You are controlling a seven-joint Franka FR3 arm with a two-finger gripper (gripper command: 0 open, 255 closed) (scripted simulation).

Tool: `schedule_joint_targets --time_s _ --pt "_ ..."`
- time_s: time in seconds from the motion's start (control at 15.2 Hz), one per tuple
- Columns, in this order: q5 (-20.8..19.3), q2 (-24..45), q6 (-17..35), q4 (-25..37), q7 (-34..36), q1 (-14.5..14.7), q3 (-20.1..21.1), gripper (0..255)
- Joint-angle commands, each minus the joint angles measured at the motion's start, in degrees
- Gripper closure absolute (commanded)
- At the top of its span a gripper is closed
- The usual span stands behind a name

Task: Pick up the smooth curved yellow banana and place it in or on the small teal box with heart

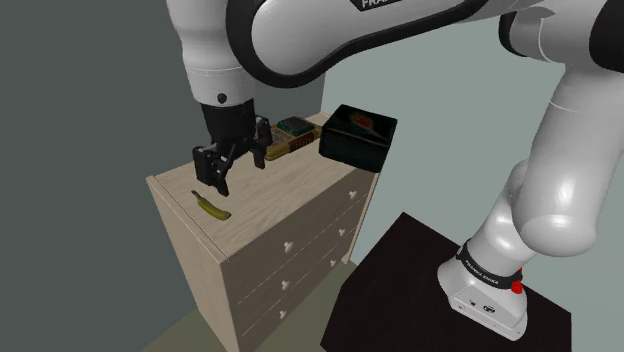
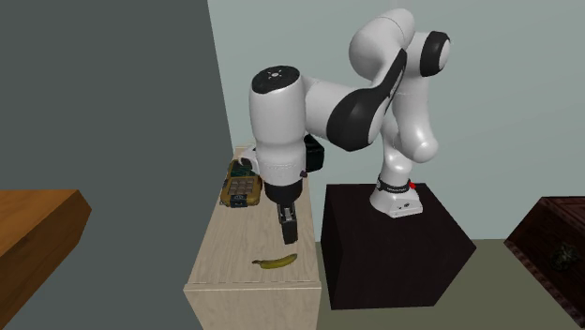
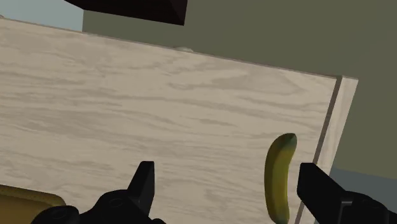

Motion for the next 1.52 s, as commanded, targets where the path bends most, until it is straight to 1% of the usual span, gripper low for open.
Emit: schedule_joint_targets --time_s 0.0,0.2,0.73,1.19,1.25,1.45 --pt "-2.59 5.12 -1.55 5.79 2.43 2.33 0.2 0" --pt "-5.77 12.08 -3.86 14.12 5.0 6.26 -0.2 0" --pt "-6.15 12.3 1.83 8.54 5.46 5.57 -0.58 0" --pt "-6.16 12.32 1.82 8.55 5.47 5.58 -0.58 0" --pt "-6.16 12.32 1.82 8.55 5.47 5.58 -0.58 255" --pt "-6.16 12.32 1.82 8.55 5.47 5.58 -0.58 255"
